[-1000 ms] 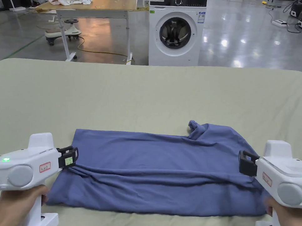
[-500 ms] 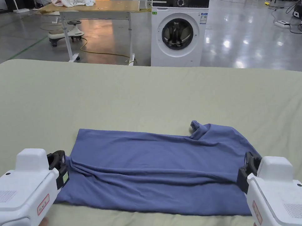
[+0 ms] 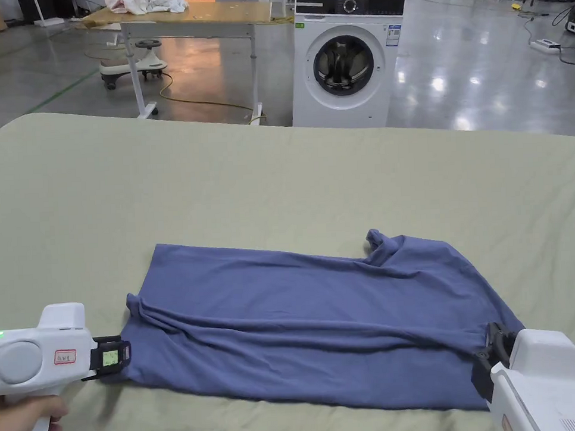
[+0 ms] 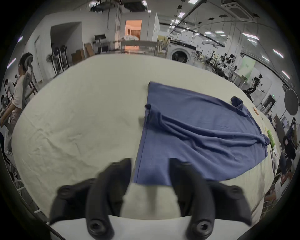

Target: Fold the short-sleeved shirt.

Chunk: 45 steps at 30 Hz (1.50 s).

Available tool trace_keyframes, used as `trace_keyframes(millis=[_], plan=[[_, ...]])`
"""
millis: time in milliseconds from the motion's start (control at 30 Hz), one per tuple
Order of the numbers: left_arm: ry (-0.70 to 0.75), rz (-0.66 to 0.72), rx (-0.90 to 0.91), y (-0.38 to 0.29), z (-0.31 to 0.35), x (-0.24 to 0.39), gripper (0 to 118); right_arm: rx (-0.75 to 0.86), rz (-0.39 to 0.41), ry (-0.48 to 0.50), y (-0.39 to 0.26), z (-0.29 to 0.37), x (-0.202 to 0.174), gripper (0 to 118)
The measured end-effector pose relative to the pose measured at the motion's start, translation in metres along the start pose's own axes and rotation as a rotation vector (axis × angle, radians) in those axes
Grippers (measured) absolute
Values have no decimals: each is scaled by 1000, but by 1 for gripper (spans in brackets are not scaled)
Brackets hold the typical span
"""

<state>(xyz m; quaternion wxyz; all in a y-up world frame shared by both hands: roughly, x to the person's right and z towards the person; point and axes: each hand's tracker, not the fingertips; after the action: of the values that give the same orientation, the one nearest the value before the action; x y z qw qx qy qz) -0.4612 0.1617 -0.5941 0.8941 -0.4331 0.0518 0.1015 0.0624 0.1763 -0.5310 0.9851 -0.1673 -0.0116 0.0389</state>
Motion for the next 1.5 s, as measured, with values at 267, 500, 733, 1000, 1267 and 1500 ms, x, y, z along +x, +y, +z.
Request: trace_keyframes(millis=[267,500,733,1000,1267,1500], plan=[[138,-113,-165,-8,-32,23,71,-45,5,-29,-11,-2,13,0],[66,-181,-142,-14,-25,36,2,-106,-22,-39,-10,-14,32,0],[41,-138,-88,-20,-11,22,1,-316,-87,21,-7,-59,76,32],[22,-130,-17,-26,15,16,1,-578,-75,100,-34,-105,104,77],[20,-112,-11,-28,16,16,1,-583,-82,178,-42,-111,96,7],[-6,-94,46,-20,40,13,1,-554,-22,138,-11,-85,93,6]])
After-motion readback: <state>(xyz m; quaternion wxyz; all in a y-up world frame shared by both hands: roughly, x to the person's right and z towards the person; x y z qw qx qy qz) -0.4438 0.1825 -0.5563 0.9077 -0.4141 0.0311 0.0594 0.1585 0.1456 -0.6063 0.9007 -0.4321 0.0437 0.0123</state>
